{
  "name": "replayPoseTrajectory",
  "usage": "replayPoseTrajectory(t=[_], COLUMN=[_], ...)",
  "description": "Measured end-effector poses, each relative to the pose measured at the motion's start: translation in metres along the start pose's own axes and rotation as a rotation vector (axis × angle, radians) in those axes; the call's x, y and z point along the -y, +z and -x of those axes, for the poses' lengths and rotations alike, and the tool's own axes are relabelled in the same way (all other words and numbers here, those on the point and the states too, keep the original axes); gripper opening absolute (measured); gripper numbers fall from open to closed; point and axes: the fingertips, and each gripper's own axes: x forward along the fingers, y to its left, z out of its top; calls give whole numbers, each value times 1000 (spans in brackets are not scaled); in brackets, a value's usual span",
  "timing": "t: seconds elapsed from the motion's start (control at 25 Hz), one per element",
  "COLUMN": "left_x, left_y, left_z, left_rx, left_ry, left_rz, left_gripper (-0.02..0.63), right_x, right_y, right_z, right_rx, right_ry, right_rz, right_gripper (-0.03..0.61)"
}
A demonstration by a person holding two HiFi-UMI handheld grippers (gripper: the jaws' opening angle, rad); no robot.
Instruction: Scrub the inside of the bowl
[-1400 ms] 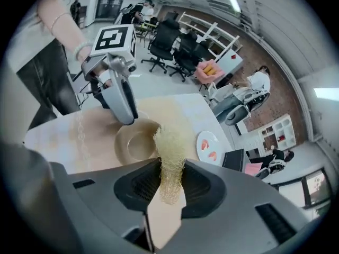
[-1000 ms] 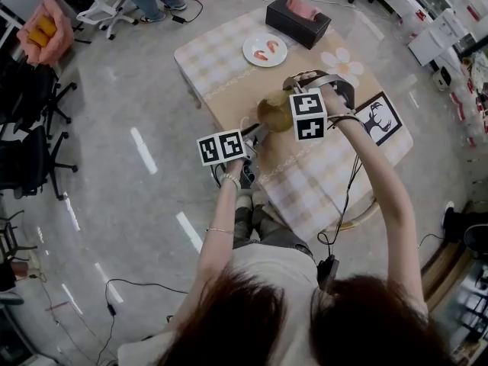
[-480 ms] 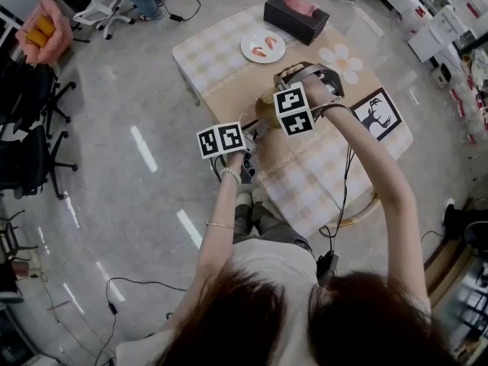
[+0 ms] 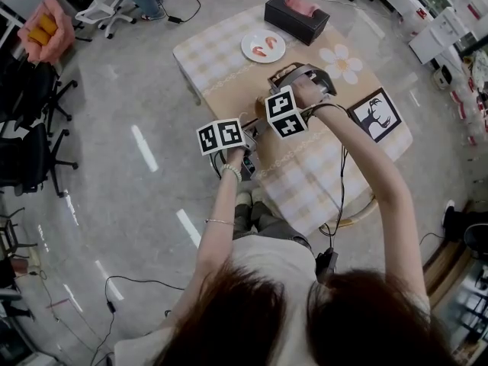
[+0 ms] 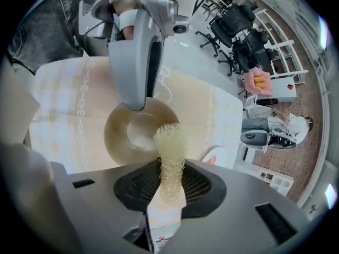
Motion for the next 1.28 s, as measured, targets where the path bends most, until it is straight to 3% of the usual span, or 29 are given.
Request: replayPoseTrajectory(t=[1.28], left_x=[-2], left_y=[-2], left_z=[2], left_rx=[-2], left_ry=[-3], left_rz=[14], left_gripper=[120], right_x=[-35], right_y=[-23], right_z=[12], right_rx=[-83], right_ry=[52], right_rz=[-34], right_gripper=[95])
